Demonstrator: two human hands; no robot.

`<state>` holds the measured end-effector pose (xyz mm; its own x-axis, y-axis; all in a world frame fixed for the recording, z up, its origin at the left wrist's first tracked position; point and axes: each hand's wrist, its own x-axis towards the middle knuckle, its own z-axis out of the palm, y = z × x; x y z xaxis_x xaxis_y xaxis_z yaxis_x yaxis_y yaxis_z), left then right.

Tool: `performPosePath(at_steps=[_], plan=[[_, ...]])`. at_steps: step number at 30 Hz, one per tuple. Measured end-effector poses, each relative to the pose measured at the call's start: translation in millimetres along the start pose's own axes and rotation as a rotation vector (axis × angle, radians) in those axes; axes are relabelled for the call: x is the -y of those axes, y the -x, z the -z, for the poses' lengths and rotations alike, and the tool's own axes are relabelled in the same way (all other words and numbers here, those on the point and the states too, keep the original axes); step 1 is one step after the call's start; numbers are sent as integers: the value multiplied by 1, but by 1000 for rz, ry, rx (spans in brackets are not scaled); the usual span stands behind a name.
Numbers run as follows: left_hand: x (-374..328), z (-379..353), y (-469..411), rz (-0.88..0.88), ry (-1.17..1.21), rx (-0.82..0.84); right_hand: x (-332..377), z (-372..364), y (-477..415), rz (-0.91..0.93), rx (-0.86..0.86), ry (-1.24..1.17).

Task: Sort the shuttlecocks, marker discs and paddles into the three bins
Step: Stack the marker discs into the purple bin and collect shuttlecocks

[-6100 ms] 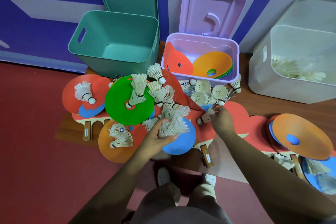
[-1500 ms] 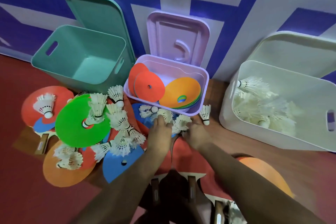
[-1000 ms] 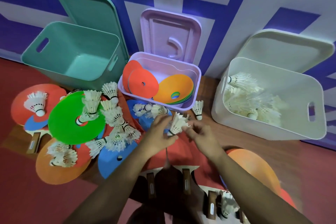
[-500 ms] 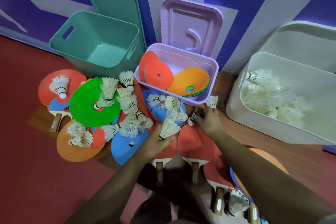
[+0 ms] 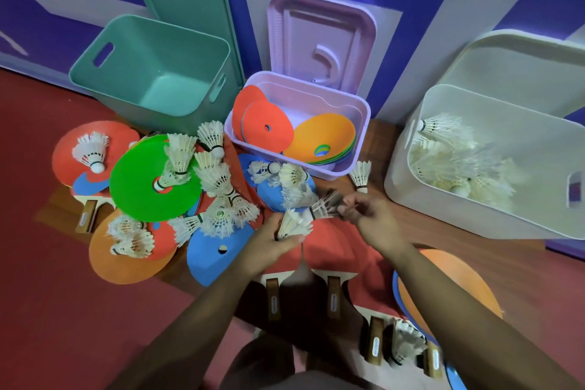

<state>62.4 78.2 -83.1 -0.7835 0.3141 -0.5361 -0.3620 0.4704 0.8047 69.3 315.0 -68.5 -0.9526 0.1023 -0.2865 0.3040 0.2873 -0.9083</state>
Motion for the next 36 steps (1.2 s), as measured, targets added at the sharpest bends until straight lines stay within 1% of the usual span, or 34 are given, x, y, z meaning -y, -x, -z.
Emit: performPosePath(at_steps=[2,5,7,8,9,10,11,12,13,14,16,17,19,21,22,27,31,34,36], plan=[[-5,0,1,-26,9,46,10,-3,10,13,109,-46],[-11,1,6,-62,49,124,21,-14,15,48,270,53],[-11,2,9,-107,68,140,29,-24,16,60,365,69],[-10,4,10,-115,88,137,34,-28,16,55,393,29],[-8,5,12,-108,118,127,37,-32,12,37,380,-14],[-4,7,13,-90,155,107,38,-35,7,9,333,-67],[1,9,13,-73,194,81,37,-37,0,-13,256,-70],[7,12,14,-48,234,51,33,-40,-9,-4,167,-4],[12,14,14,-23,268,27,28,-41,-20,39,110,130],[16,17,15,0,292,9,23,-43,-29,98,107,306],[22,21,18,21,311,18,19,-50,-43,160,216,673],[24,23,19,33,314,23,17,-55,-50,143,276,812],[26,25,21,53,331,28,16,-67,-60,93,367,988],[29,26,20,67,367,11,15,-76,-65,78,413,1072],[31,27,20,71,379,1,16,-78,-65,82,408,1092],[32,27,21,64,323,-4,11,-76,-60,158,242,1108],[29,24,22,63,335,-5,1,-63,-52,158,222,1058],[23,20,26,74,350,-7,-8,-52,-43,174,118,887],[21,17,28,69,348,-18,-14,-49,-36,226,63,765]])
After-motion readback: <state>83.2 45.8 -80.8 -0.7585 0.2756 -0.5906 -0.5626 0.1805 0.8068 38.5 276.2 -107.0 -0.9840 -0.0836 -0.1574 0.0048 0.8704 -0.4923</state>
